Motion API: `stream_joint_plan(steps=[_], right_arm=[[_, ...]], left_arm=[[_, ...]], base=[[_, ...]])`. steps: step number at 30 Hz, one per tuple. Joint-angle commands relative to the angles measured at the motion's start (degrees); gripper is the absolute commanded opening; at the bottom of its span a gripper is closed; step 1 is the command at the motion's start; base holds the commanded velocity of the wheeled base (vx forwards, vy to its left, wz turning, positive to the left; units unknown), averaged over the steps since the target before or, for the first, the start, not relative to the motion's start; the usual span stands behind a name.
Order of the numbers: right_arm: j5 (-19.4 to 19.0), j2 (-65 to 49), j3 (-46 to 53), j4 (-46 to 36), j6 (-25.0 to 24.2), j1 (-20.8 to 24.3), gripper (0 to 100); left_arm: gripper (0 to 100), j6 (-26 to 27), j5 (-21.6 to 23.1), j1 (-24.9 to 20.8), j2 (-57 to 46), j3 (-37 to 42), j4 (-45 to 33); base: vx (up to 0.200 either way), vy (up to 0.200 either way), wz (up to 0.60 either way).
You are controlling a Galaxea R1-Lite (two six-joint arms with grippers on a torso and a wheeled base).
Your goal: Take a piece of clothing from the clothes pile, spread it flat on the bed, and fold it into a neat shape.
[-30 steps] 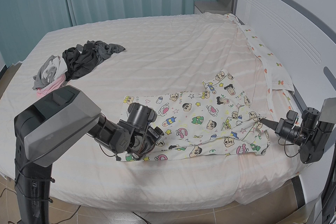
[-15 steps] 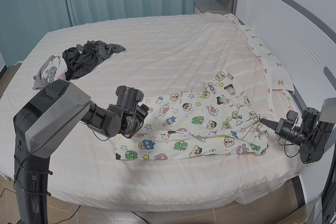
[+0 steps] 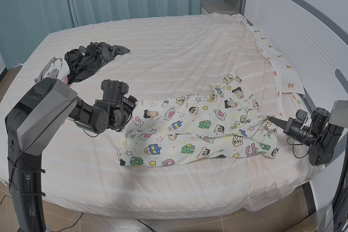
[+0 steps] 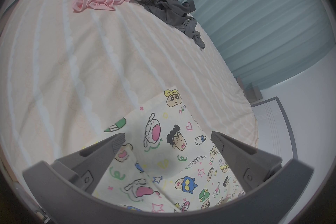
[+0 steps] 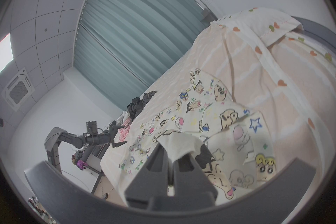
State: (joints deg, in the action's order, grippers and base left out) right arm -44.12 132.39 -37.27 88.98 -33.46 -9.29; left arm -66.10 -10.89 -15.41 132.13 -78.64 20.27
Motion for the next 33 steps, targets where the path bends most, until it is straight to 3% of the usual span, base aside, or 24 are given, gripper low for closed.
stream_joint_plan(steps=[1,7,13,14,21,22,24,28,32,33], right_arm=[[2.0,3.5,-3.8,0.7,0.1,0.9,0],[2.7,6.0,-4.4,0.7,0.2,1.0,0],[2.7,7.8,-4.3,0.7,0.1,1.1,0],[2.7,8.4,-4.7,0.7,0.1,1.1,100],[2.5,9.5,-5.6,0.6,-0.2,0.9,100],[2.5,7.7,-3.6,0.7,-4.6,0.4,100],[2.5,6.2,-1.1,0.7,-8.0,0.5,100],[2.9,4.9,2.0,0.7,-8.7,0.6,100],[5.7,2.2,5.5,0.7,-9.3,0.5,100],[6.8,1.1,7.6,0.7,-10.3,0.8,100]], left_arm=[[100,0.8,0.2,0.8,-7.0,6.7,0.5],[100,0.9,0.4,0.8,-10.8,13.3,0.6],[100,0.8,2.1,2.6,-13.7,15.0,0.6],[100,0.8,2.3,2.8,-13.9,15.5,0.6],[100,0.7,2.7,3.4,-14.3,18.7,1.2],[100,0.7,2.8,3.7,-14.9,21.6,4.2],[100,0.7,2.8,3.6,-15.5,24.2,6.8],[100,0.7,3.0,3.4,-17.3,28.4,10.7],[100,0.5,6.3,3.4,-21.1,33.3,13.0],[100,0.4,8.9,3.5,-22.8,36.0,13.3]], base=[[0.000,0.000,0.00],[0.000,0.000,0.00],[0.000,0.000,0.00],[0.000,0.000,0.00],[0.000,0.000,0.00],[0.000,0.000,0.00],[0.000,0.000,0.00],[0.000,0.000,0.00],[0.000,0.000,0.00],[0.000,0.000,0.00]])
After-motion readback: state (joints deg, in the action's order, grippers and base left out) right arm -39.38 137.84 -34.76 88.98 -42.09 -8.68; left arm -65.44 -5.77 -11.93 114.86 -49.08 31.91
